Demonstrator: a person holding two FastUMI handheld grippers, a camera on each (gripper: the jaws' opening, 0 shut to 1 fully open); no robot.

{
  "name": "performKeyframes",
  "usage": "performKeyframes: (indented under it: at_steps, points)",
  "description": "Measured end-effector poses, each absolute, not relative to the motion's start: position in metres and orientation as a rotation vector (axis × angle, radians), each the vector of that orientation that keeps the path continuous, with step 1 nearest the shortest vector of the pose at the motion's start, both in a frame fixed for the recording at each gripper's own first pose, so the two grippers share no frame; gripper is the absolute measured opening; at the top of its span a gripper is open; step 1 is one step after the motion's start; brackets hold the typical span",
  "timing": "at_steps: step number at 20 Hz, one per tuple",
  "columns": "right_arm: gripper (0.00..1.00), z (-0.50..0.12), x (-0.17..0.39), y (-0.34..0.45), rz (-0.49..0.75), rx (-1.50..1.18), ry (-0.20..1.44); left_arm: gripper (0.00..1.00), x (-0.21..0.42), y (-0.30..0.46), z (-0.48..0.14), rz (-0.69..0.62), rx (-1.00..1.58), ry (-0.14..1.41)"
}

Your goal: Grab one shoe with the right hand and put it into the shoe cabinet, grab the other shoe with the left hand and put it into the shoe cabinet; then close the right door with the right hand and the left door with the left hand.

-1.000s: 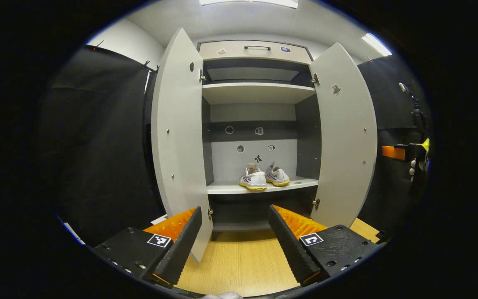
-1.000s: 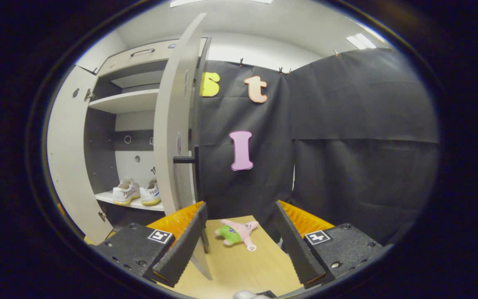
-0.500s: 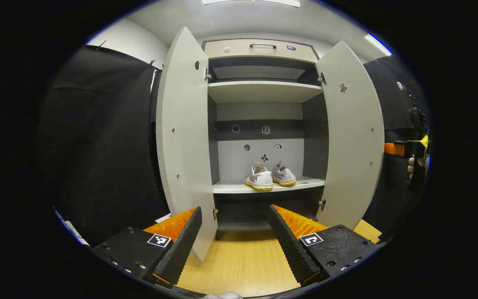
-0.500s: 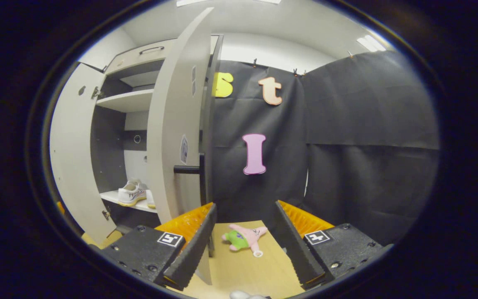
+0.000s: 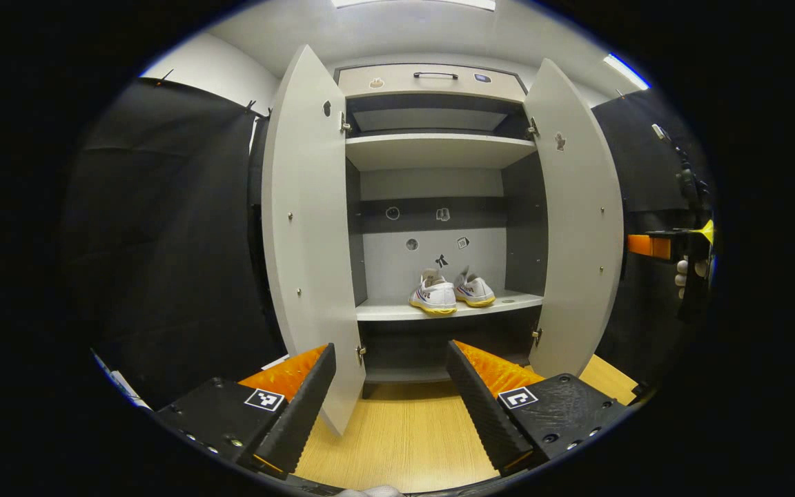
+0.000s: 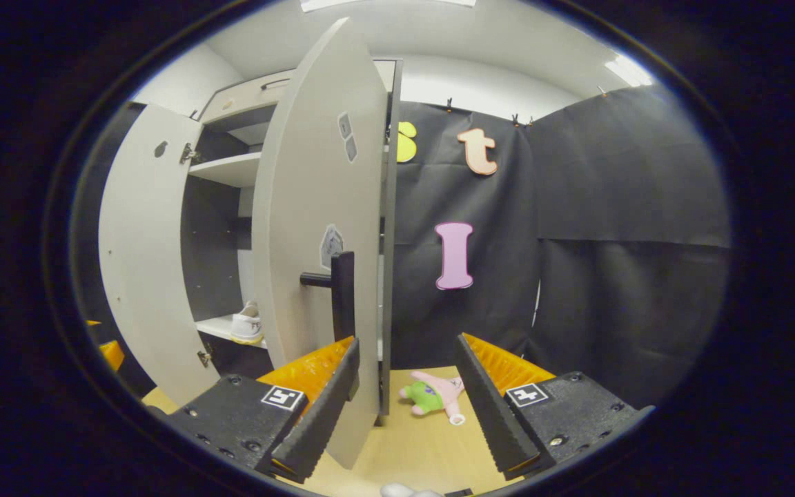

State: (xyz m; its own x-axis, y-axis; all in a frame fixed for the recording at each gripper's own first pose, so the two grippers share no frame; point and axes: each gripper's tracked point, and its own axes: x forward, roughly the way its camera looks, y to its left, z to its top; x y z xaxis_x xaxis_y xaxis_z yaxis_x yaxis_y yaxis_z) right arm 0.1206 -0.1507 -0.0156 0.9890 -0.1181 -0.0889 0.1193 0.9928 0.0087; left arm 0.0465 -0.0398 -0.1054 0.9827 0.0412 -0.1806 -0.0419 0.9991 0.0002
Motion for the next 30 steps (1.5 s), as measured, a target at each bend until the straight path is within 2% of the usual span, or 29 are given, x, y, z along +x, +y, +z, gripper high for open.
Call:
performKeyframes:
  at_steps: [11, 14, 22, 30]
  points:
    - [0.92, -0.018, 0.165, -0.04, 0.114, 0.031, 0.092, 0.96, 0.031, -0.008, -0.109, 0.127, 0.008, 0.205]
    - [0.98, -0.015, 0.16, -0.028, 0.128, 0.017, 0.083, 0.96, 0.027, -0.002, -0.109, 0.138, -0.008, 0.205]
    - [0.98, -0.017, 0.127, -0.018, 0.121, 0.002, 0.091, 0.96, 0.033, 0.015, -0.104, 0.119, 0.002, 0.192]
    - [0.98, -0.041, 0.074, -0.009, 0.084, 0.001, 0.143, 0.96, 0.077, 0.114, -0.091, 0.199, 0.006, 0.149]
